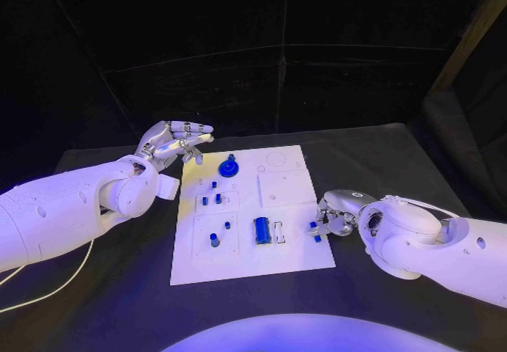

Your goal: Assemble the parts on the task board

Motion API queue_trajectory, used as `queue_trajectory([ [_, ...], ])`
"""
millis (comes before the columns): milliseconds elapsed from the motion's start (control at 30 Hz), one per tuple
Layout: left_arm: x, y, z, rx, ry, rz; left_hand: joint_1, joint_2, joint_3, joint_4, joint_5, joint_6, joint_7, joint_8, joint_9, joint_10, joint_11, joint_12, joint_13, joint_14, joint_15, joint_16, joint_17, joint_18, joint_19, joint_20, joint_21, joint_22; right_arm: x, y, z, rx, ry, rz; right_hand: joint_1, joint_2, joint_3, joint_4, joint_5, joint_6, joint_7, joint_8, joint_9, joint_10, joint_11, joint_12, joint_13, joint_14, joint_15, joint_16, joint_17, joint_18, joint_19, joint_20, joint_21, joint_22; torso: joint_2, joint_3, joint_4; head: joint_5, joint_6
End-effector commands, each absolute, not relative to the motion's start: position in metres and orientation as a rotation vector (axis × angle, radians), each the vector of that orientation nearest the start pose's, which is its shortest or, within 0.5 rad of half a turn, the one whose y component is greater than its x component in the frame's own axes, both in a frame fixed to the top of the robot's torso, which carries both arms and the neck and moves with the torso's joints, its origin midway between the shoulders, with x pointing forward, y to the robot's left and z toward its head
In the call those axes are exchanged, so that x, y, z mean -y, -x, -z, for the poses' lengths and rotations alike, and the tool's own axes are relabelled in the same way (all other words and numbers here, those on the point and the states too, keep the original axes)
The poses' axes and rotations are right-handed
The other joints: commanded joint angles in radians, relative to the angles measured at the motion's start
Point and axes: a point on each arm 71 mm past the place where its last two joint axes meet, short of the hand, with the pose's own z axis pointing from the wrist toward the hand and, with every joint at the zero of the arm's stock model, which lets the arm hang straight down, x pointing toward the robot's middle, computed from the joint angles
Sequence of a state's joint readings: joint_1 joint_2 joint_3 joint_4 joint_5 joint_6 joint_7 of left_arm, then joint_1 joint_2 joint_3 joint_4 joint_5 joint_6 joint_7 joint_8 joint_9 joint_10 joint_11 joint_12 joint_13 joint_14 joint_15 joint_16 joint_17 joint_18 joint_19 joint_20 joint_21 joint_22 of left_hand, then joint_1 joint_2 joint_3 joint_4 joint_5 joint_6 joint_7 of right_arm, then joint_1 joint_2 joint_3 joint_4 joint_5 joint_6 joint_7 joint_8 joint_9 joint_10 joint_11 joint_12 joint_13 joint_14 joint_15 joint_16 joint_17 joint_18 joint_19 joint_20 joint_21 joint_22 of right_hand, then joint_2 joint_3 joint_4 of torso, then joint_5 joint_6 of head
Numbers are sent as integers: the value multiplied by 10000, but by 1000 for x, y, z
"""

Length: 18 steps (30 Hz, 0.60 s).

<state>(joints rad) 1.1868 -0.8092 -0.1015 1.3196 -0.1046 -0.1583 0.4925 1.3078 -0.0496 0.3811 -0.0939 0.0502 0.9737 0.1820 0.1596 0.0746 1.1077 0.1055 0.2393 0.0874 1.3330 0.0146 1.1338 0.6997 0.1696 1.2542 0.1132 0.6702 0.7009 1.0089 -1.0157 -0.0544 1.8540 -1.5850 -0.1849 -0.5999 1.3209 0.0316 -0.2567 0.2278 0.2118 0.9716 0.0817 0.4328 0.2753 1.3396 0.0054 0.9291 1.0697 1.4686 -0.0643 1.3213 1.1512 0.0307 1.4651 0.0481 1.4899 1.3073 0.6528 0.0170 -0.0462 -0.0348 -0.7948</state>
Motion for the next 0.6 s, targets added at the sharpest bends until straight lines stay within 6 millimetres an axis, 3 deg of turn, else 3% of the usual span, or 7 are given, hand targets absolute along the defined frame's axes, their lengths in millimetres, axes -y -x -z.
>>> queue_trajectory([
  [33,-246,-510,209,-14370,9636,15364,-9,72,-56,-1,-4,-61,23,61,-6,-93,-3,25,11,-87,8,25,-11,128,-39,0,-69,-13,208,-378,262,-20721,885,-2751,261,54,4,-154,230,57,-29,-64,-17,40,-49,-29,-8,310,-7,-8,6,-6,236,21,0,1648,1,-6,4,9,-12],
  [100,-246,-510,209,-14372,9637,15365,-9,72,-56,-1,-4,-61,23,61,-6,-93,-3,25,11,-87,8,25,-11,128,-39,0,-69,-13,206,-377,264,-20758,1028,-2708,548,87,73,-314,430,54,-37,-62,-6,22,-63,-55,-19,309,-18,-14,4,-5,234,9,-3,1647,3,-2,5,14,-18],
  [267,-247,-510,209,-14367,9644,15348,-9,72,-56,-1,-4,-61,23,61,-6,-93,-3,25,11,-87,8,25,-11,128,-39,0,-69,-13,202,-377,267,-20731,1727,-2259,911,116,138,-542,472,50,-41,-72,4,-18,-73,-132,-63,301,-28,-40,-21,-1,220,-3,-18,1634,-1,-8,14,26,-28],
  [433,-247,-510,209,-14368,9647,15347,-9,74,-64,-2,-4,-67,23,69,-6,-102,-3,34,12,-89,8,29,-16,128,-36,0,-73,-16,197,-377,269,-20685,2424,-1812,1405,254,332,-852,134,57,-47,-106,2,-67,-87,-237,-124,291,-42,-74,-45,2,208,-20,-32,1625,-5,-8,24,45,-46],
  [600,-248,-509,209,-14364,9651,15337,-9,74,-64,-2,-4,-67,23,69,-6,-102,-3,35,12,-89,8,29,-16,128,-36,0,-73,-16,194,-377,268,-20528,2588,-1743,1925,474,704,-1152,150,70,-65,-171,-29,-129,-114,-338,-178,285,-67,-95,-56,6,197,-43,-46,1614,-12,-2,19,70,-38],
])
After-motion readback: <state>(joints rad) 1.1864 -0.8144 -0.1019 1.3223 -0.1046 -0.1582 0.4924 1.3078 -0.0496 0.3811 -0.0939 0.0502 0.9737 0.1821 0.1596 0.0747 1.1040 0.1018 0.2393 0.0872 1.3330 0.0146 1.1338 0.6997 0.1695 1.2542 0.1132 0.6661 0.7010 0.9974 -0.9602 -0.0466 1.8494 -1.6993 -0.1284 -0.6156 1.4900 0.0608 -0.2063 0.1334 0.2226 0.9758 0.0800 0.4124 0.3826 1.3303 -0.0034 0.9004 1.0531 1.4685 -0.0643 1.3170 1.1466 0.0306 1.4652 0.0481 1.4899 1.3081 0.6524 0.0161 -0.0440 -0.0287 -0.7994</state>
